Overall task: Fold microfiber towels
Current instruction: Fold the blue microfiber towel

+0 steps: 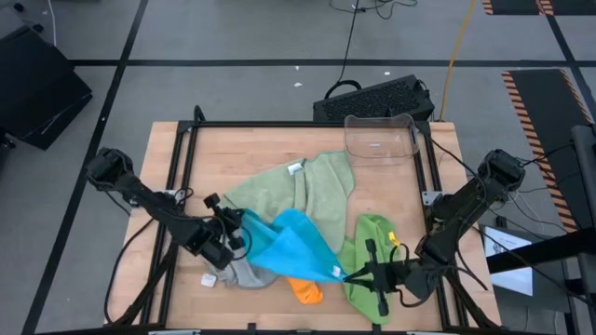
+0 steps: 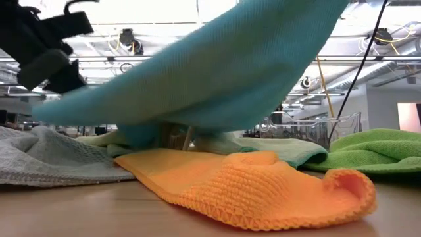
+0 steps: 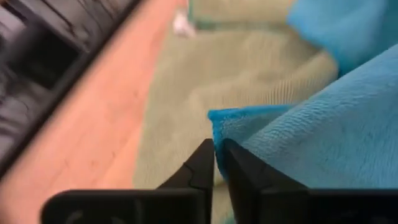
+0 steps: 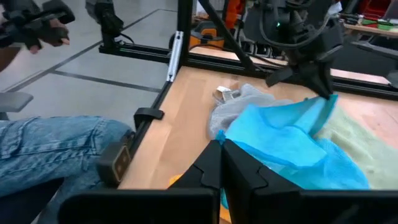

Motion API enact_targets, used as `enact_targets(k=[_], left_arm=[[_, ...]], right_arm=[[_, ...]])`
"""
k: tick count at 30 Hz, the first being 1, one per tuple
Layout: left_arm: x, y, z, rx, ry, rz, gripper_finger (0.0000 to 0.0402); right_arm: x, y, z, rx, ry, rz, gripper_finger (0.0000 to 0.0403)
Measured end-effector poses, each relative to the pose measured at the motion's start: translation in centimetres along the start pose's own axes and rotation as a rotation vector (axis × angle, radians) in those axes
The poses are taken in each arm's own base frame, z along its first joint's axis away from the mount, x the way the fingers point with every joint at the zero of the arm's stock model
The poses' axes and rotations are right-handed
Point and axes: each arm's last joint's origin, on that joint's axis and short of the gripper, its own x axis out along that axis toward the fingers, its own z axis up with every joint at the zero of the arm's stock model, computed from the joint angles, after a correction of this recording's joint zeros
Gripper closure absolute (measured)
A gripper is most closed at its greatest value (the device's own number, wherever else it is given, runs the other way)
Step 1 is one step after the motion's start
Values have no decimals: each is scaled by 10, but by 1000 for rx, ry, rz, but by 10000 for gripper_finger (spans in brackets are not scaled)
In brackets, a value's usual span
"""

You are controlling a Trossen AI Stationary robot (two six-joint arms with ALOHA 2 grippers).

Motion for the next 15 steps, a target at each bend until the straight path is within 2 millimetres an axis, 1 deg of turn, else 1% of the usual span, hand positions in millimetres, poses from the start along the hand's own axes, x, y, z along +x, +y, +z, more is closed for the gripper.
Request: enact_targets(k=[4, 7, 10, 12, 15], left_arm=[[7, 4, 3, -6, 103, -32, 290], [4, 10, 13, -29, 120, -76, 248], [-6, 19, 25, 15, 73, -120, 219], [-13, 26, 36, 34, 18, -162, 206], [-21, 32, 54, -13, -105, -254, 198]], right_arm=[[3, -5, -4, 18, 19, -20, 403], [6, -11, -13, 48, 39, -39, 403], [9, -18, -23, 80, 65, -64, 403], [10, -21, -28, 99, 76, -75, 403], [11, -24, -31, 111, 72, -79, 403]])
